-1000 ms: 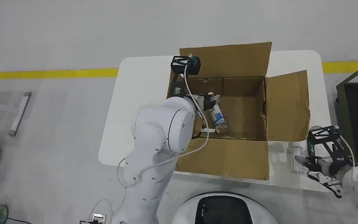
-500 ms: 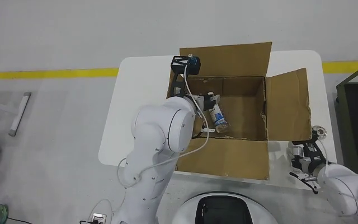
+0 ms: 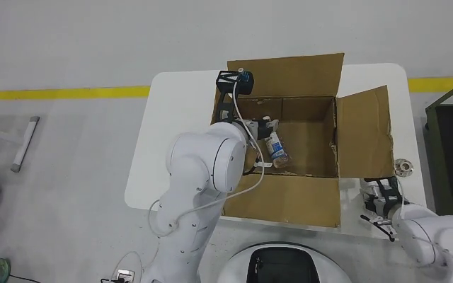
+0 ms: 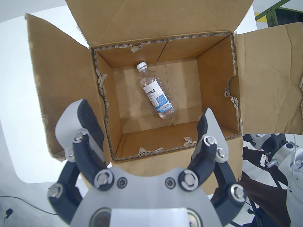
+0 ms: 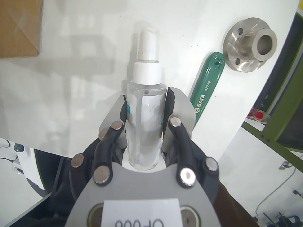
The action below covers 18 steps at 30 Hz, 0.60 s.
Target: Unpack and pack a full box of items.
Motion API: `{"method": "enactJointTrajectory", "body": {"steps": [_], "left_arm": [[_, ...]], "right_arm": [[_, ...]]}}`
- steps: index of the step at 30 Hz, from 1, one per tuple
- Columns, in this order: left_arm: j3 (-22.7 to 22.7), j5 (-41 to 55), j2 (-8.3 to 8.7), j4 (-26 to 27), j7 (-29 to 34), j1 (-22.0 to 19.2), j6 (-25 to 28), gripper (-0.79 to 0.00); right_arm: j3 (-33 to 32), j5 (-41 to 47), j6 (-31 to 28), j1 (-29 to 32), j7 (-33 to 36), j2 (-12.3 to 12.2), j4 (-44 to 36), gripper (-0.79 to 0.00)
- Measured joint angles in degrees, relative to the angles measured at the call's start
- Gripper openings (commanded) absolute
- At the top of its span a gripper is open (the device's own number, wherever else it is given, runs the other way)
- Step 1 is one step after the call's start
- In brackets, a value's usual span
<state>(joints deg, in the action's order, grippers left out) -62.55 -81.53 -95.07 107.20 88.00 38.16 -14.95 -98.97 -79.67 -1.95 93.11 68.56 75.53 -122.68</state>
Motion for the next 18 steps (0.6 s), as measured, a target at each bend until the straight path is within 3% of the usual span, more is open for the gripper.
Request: {"method": "enactJointTrajectory", "body": {"steps": [5,9,15,18], "left_arm": [[0.0,0.0,0.0,0.0,0.0,0.0,0.0,0.0],[0.0,0.0,0.0,0.0,0.0,0.0,0.0,0.0],[-0.47,0.16,0.12,1.26,-2.98,1.6,0.75,0.0],[-1.07,-1.94,0.33,3.71,-5.42,2.75,1.53,0.0]], "right_arm": [[-4.33,4.65,2.79,-1.11,0.04,-0.09,-1.17,-0.785],[-13.09,16.77,6.69,-3.99,-1.2,-0.14,-4.1,-0.785],[-24.38,36.66,6.85,-8.26,-0.59,-0.7,-10.29,-0.785],[-26.51,44.0,4.49,-10.6,0.82,-1.31,-12.07,-0.785]]}}
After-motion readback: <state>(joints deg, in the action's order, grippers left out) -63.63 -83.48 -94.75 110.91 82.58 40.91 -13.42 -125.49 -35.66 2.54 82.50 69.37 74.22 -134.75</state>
